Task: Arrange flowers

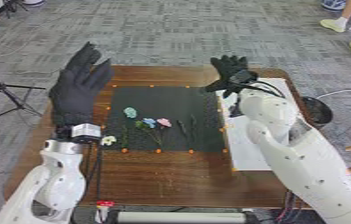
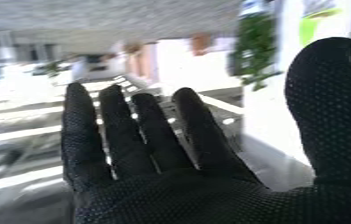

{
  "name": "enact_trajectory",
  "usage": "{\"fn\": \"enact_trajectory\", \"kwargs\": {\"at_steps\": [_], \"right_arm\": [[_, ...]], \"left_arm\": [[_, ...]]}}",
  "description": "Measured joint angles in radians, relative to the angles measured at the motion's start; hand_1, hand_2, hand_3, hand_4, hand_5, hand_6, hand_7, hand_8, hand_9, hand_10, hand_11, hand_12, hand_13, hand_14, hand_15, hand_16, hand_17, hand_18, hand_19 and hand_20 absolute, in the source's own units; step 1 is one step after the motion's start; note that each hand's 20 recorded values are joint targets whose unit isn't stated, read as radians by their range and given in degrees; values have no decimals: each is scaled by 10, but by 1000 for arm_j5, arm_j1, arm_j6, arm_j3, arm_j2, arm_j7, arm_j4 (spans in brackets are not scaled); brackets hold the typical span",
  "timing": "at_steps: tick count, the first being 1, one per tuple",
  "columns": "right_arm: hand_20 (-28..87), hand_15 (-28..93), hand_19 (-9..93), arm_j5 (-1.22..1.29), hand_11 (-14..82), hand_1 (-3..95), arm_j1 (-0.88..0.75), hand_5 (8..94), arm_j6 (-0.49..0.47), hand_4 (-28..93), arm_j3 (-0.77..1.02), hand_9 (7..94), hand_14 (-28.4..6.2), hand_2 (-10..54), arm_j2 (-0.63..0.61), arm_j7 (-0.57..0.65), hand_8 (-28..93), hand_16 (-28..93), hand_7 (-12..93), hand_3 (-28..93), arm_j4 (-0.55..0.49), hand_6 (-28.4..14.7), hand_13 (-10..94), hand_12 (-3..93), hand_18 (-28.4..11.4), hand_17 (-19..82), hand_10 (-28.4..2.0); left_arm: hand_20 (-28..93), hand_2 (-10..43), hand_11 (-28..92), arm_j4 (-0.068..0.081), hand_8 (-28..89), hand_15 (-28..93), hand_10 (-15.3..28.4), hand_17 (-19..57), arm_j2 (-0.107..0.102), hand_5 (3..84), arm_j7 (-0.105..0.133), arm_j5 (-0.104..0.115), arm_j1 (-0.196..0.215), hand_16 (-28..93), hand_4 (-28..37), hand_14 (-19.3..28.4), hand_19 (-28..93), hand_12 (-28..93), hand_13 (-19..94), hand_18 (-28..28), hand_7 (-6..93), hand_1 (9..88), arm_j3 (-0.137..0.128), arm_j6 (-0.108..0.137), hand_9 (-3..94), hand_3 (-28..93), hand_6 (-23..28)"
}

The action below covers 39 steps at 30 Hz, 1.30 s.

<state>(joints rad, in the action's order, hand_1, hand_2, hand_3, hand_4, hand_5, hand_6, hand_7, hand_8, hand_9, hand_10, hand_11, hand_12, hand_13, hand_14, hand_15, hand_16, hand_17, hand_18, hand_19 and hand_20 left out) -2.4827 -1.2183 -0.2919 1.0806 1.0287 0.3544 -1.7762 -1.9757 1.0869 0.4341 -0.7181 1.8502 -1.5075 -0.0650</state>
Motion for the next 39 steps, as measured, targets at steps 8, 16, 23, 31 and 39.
{"fn": "enact_trajectory", "kwargs": {"at_steps": [8, 16, 23, 31, 39], "right_arm": [[267, 384, 563, 15, 144, 210, -222, 297, 34, -283, 269, 300, -139, -95, -185, 53, -79, 179, 150, 825, -68, -75, 234, 242, -225, 71, -151], [293, 431, 589, -19, 174, 215, -308, 307, 67, -283, 297, 326, -132, -95, -220, 90, -85, 159, 157, 810, 10, -80, 266, 229, -227, 83, -146], [311, 522, 625, -44, 287, 230, -247, 316, 45, -283, 224, 398, -109, -95, -198, 90, -80, 145, 162, 807, 110, -99, 371, 228, -222, 125, -139], [331, 574, 693, -65, 347, 301, -187, 529, 72, -283, 190, 628, -63, -95, -185, 76, -155, 167, 286, 822, 175, -4, 594, 216, -198, 210, -95], [338, 587, 721, -78, 356, 339, -168, 590, 107, -283, 145, 681, -53, -95, -160, 57, -166, 185, 314, 824, 199, 19, 638, 222, -185, 238, -86]], "left_arm": [[73, -61, 160, -27, -122, 142, 110, -137, 32, 267, -19, 3, 163, 52, -283, 153, 399, 157, 199, 210, 231, 231, -40, 34, 227, 686, 25], [73, -62, 161, -33, -122, 141, 109, -138, 33, 265, -23, 4, 243, 53, -283, 152, 398, 158, 197, 208, 232, 231, -63, 56, 226, 686, 25], [74, -61, 161, -27, -122, 142, 109, -138, 34, 264, -23, 4, 233, 54, -283, 152, 398, 158, 196, 208, 232, 232, -59, 55, 225, 685, 25], [74, -61, 163, -26, -122, 143, 110, -138, 42, 265, -24, 3, 231, 53, -283, 153, 398, 158, 196, 209, 232, 232, -60, 55, 226, 686, 25], [74, -60, 162, -23, -122, 144, 109, -138, 46, 265, -22, 3, 224, 53, -283, 152, 399, 157, 196, 208, 232, 233, -61, 55, 225, 685, 25]]}}
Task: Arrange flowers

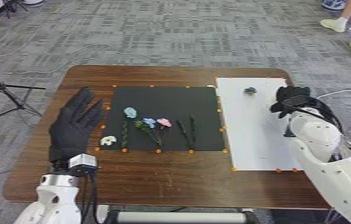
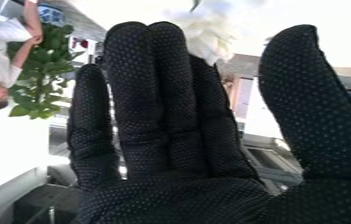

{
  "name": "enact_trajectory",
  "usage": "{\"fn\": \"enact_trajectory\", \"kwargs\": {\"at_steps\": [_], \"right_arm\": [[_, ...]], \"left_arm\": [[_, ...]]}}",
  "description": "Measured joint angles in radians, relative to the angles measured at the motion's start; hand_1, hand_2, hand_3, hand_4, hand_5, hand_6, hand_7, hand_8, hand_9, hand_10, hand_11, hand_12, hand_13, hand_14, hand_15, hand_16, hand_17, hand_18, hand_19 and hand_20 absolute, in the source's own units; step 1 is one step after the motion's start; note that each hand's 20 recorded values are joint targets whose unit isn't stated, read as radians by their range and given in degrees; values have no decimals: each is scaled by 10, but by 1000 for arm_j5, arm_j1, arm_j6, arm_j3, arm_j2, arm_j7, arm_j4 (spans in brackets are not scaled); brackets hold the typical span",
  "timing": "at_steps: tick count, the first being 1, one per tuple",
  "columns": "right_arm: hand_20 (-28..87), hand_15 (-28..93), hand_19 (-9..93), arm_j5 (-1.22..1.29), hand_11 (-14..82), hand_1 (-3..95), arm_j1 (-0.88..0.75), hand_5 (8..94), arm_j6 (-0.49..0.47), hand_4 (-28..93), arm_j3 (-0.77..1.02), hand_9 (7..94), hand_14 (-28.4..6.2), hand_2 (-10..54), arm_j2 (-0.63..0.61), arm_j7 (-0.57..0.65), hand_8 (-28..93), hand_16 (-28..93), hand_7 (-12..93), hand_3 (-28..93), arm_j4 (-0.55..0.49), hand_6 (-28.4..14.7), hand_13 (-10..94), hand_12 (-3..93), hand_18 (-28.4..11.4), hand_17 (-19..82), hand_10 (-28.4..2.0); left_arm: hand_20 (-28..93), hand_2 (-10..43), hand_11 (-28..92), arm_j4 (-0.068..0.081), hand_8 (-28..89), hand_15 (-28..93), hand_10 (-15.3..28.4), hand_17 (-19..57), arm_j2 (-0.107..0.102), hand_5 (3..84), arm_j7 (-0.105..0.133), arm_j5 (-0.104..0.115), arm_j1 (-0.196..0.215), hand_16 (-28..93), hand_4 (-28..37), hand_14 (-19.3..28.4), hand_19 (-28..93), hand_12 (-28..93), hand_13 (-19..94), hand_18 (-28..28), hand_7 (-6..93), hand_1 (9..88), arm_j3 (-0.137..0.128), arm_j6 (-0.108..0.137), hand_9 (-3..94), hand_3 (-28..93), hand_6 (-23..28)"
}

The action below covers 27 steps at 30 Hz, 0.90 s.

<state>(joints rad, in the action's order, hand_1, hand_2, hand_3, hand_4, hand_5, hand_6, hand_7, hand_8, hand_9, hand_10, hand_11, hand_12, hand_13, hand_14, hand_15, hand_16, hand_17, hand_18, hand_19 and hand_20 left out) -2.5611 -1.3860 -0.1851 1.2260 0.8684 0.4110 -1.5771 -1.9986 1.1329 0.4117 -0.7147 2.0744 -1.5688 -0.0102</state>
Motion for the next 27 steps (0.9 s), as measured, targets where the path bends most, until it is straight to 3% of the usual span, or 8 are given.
{"fn": "enact_trajectory", "kwargs": {"at_steps": [3, 7, 14, 18, 21, 27], "right_arm": [[344, 602, 730, -16, 365, 346, 18, 579, 30, -283, -32, 668, -52, -95, 10, -12, -169, 202, 322, 837, 19, 17, 637, 244, -184, 242, -83], [350, 621, 733, -69, 367, 324, 37, 529, 93, -283, -72, 574, -71, -95, 23, -18, -172, 204, 335, 850, 53, 4, 549, 240, -188, 223, -103], [358, 637, 734, -97, 394, 305, 42, 497, 113, -283, -78, 524, -79, -95, 26, -10, -168, 195, 364, 854, 60, -8, 509, 254, -191, 213, -117], [364, 676, 736, -96, 412, 291, 41, 406, 162, -283, -78, 388, -98, -95, 15, -8, -176, 176, 397, 869, 51, -39, 418, 261, -191, 193, -140], [356, 683, 712, -98, 327, 280, 43, 305, 184, -283, -78, 291, -107, -95, 8, -8, -147, 134, 321, 873, 49, -74, 336, 233, -195, 161, -152], [357, 647, 689, -113, 223, 263, 54, 270, 168, -283, -80, 259, -115, -95, 6, -9, -106, 110, 201, 864, 58, -94, 296, 219, -200, 133, -146]], "left_arm": [[73, -60, 163, 1, -122, 144, 109, -138, 0, 265, 1, 0, -4, 53, -283, 152, 399, 157, 197, 209, 233, 232, -1, 0, 226, 685, 25], [73, -61, 163, 1, -123, 144, 109, -138, 1, 265, 1, 0, -6, 53, -283, 152, 399, 157, 197, 208, 233, 232, -1, 0, 225, 686, 25], [74, -61, 163, 1, -123, 144, 109, -138, 1, 264, 3, 0, -8, 52, -283, 153, 399, 156, 197, 208, 234, 232, -3, 0, 225, 686, 25], [73, -60, 164, 1, -123, 143, 110, -138, 1, 264, 3, 0, -7, 52, -283, 153, 399, 156, 196, 208, 234, 232, -5, 0, 225, 686, 25], [73, -60, 164, 1, -123, 142, 110, -138, 2, 265, 3, 0, -6, 52, -283, 152, 399, 156, 196, 208, 234, 232, -5, 0, 225, 686, 25], [73, -60, 165, 1, -123, 142, 110, -138, 2, 265, 4, 0, -5, 53, -283, 153, 398, 157, 196, 208, 233, 232, -5, -1, 226, 686, 26]]}}
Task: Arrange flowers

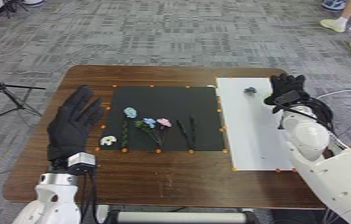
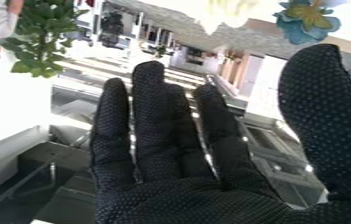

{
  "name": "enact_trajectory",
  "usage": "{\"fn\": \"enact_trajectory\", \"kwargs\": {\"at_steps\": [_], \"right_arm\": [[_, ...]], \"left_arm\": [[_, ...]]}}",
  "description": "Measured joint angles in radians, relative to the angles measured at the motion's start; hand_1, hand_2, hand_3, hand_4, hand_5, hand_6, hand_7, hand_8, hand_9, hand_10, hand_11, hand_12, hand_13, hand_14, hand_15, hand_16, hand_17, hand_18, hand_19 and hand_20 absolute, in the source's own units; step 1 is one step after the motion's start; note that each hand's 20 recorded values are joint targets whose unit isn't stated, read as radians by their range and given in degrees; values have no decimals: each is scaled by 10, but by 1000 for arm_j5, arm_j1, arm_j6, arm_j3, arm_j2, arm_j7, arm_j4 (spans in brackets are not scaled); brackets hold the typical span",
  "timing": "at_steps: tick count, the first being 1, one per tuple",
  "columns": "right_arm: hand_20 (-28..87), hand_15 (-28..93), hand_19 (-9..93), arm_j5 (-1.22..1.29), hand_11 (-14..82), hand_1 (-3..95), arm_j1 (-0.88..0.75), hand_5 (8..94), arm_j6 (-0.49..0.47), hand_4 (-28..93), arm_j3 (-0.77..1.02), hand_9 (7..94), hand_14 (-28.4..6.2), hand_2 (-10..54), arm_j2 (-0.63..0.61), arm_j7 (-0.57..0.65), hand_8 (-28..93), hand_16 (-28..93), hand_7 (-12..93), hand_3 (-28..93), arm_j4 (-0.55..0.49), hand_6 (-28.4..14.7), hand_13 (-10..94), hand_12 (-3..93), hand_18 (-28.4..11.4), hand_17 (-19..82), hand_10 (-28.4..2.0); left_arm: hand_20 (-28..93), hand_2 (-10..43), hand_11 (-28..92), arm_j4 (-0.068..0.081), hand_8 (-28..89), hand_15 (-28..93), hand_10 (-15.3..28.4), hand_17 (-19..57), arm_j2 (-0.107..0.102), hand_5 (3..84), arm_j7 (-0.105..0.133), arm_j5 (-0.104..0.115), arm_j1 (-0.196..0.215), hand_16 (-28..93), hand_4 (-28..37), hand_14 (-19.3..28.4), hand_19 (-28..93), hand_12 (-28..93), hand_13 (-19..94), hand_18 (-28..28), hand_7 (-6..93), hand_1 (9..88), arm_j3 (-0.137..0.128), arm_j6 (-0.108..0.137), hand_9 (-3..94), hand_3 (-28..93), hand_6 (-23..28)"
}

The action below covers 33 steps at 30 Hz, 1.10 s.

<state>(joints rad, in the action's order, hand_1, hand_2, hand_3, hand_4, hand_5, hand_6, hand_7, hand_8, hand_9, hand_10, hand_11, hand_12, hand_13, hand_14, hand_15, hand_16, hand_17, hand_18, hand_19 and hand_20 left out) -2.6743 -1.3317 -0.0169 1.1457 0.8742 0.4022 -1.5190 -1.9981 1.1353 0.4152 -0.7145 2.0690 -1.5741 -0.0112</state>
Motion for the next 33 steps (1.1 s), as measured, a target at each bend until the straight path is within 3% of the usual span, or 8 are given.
{"fn": "enact_trajectory", "kwargs": {"at_steps": [7, 10, 17, 21, 25, 31, 33], "right_arm": [[362, 630, 681, 2, 207, 265, 17, 294, -208, -283, 8, 330, -99, -95, 9, -2, -97, 111, 191, 855, 6, -78, 375, 209, -206, 137, -129], [363, 642, 683, 14, 209, 270, 14, 308, -245, -283, 29, 354, -91, -95, 21, -11, -102, 120, 199, 854, 14, -71, 408, 203, -207, 143, -124], [372, 658, 712, 42, 316, 302, -35, 393, -188, -283, 74, 483, -69, -95, 31, -41, -140, 159, 267, 853, 4, -32, 526, 207, -199, 188, -98], [372, 665, 719, 58, 328, 304, -71, 354, -71, -283, 61, 459, -68, -95, 22, -83, -139, 170, 242, 855, -9, -34, 519, 209, -197, 191, -111], [374, 666, 723, 79, 326, 311, -79, 356, -76, -283, 52, 464, -67, -95, 23, -148, -134, 170, 239, 855, -22, -15, 516, 207, -197, 192, -111], [384, 646, 732, 106, 379, 356, -78, 508, -78, -283, 36, 596, -53, -95, 32, -176, -181, 187, 335, 843, -43, 32, 585, 231, -186, 215, -88], [392, 640, 737, 108, 330, 398, -79, 566, -64, -283, 33, 669, -50, -94, 34, -190, -93, 206, 398, 795, -44, 30, 622, 318, -181, 232, -75]], "left_arm": [[74, -60, 163, 0, -123, 144, 110, -138, 0, 264, 2, 0, 1, 53, -283, 152, 398, 156, 196, 208, 233, 232, 0, -2, 226, 687, 24], [74, -60, 162, 0, -123, 144, 110, -138, 0, 264, 2, 0, 1, 53, -283, 152, 398, 156, 196, 208, 234, 232, 0, -3, 226, 686, 24], [74, -60, 162, 0, -123, 144, 110, -138, 0, 264, 2, 0, 1, 53, -283, 153, 399, 157, 197, 209, 236, 232, -1, -4, 227, 686, 25], [74, -60, 163, 0, -123, 146, 110, -139, 0, 264, 3, -1, 4, 53, -283, 153, 400, 158, 197, 209, 234, 232, -3, -4, 227, 687, 25], [73, -60, 163, 0, -123, 145, 109, -139, -1, 264, 3, -1, 4, 52, -283, 153, 399, 157, 197, 209, 234, 232, -3, -5, 226, 687, 25], [73, -60, 163, 1, -123, 147, 109, -139, -1, 264, 3, -1, 2, 52, -283, 154, 399, 158, 197, 209, 234, 232, -2, -10, 226, 686, 25], [73, -60, 163, 1, -123, 148, 110, -139, -1, 264, 2, -1, 2, 52, -283, 154, 398, 158, 197, 209, 234, 233, -2, -10, 226, 686, 25]]}}
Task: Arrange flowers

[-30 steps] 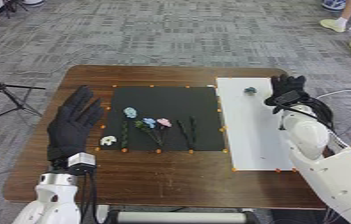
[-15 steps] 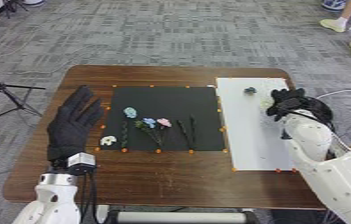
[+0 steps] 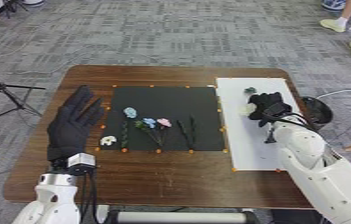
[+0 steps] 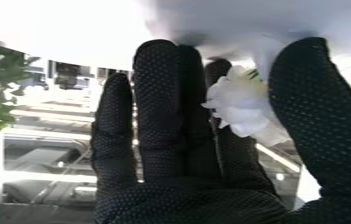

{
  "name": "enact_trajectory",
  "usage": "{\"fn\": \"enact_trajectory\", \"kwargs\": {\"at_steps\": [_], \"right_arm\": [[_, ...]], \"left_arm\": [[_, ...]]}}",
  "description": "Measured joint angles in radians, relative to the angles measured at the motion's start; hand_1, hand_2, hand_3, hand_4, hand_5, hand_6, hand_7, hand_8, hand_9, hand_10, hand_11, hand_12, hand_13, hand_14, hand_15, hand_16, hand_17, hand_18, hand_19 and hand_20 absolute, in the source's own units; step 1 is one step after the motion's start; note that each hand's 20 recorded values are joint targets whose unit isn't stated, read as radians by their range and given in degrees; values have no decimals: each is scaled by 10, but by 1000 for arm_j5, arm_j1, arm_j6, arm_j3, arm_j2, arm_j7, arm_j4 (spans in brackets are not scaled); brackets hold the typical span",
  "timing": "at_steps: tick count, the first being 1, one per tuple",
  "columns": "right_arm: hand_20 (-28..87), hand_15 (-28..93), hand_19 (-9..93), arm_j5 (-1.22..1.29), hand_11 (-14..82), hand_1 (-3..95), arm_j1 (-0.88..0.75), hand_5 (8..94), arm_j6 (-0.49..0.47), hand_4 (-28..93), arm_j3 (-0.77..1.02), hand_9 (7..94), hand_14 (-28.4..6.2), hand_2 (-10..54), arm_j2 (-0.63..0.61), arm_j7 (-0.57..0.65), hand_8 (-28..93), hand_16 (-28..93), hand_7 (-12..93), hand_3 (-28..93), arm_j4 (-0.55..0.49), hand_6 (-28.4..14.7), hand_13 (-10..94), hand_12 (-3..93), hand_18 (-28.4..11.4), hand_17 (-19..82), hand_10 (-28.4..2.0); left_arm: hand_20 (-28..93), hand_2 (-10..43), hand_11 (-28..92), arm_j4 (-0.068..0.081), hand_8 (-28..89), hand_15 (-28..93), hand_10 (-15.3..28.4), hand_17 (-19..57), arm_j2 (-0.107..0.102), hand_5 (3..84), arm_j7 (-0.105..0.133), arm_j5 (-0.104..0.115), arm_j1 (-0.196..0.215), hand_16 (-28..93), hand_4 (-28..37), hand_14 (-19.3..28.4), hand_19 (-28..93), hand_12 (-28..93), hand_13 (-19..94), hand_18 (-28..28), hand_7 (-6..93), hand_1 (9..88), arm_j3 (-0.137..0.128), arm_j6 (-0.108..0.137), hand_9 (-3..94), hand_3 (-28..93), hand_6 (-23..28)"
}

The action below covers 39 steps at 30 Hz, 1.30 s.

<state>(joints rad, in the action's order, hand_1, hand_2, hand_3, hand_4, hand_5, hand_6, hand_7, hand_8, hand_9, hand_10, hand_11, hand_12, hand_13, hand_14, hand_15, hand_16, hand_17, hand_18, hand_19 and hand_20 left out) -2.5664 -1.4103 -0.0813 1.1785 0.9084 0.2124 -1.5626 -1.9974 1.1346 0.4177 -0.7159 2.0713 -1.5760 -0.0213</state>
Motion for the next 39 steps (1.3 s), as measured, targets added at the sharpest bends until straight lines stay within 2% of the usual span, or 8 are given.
{"fn": "enact_trajectory", "kwargs": {"at_steps": [2, 4, 9, 19, 32, 39], "right_arm": [[401, 633, 759, 5, 291, 451, -2, 654, 32, -283, -1, 769, -47, -63, 1, -17, -51, 227, 445, 759, 0, 31, 688, 384, -178, 263, -66], [409, 634, 777, 12, 308, 466, -6, 704, 82, -283, -1, 807, -45, -51, 1, -39, -22, 235, 429, 755, 3, 33, 721, 381, -177, 285, -64], [418, 651, 793, 28, 327, 472, -17, 737, 186, -283, -2, 829, -43, -62, 1, -94, -20, 246, 416, 777, 11, 28, 735, 384, -178, 296, -63], [424, 656, 795, 29, 318, 471, 65, 746, 168, -283, -105, 833, -43, -70, 73, -98, -15, 251, 405, 789, 49, 25, 736, 392, -180, 297, -62], [427, 659, 793, -11, 307, 468, 178, 752, 168, -283, -300, 832, -41, -75, 246, -144, -22, 254, 395, 791, 34, 27, 732, 397, -178, 295, -60], [429, 660, 793, -62, 298, 468, 201, 753, 169, -283, -344, 836, -42, -78, 256, -130, -22, 253, 387, 791, 40, 28, 732, 400, -182, 294, -59]], "left_arm": [[74, -60, 163, 0, -123, 148, 109, -139, 0, 264, 0, 0, 0, 52, -283, 154, 399, 158, 197, 209, 235, 232, 0, 0, 226, 687, 25], [74, -59, 164, 0, -123, 148, 110, -139, 0, 264, 0, 0, 0, 51, -283, 154, 399, 158, 197, 209, 235, 232, 0, 0, 228, 687, 25], [74, -60, 167, -1, -123, 148, 110, -138, 0, 264, 0, 0, 1, 51, -283, 154, 399, 157, 197, 209, 235, 232, -1, 1, 228, 687, 25], [74, -59, 165, -11, -123, 146, 111, -139, 0, 263, -3, 1, 25, 51, -283, 153, 399, 155, 197, 209, 236, 233, -20, 4, 228, 686, 24], [74, -59, 166, -9, -124, 148, 111, -138, -10, 264, 1, 2, 9, 51, -283, 153, 399, 156, 198, 209, 237, 232, -3, 4, 228, 687, 24], [73, -60, 166, -8, -124, 146, 111, -138, -10, 264, -2, 2, 5, 51, -283, 153, 399, 155, 197, 209, 235, 232, -3, 4, 229, 687, 25]]}}
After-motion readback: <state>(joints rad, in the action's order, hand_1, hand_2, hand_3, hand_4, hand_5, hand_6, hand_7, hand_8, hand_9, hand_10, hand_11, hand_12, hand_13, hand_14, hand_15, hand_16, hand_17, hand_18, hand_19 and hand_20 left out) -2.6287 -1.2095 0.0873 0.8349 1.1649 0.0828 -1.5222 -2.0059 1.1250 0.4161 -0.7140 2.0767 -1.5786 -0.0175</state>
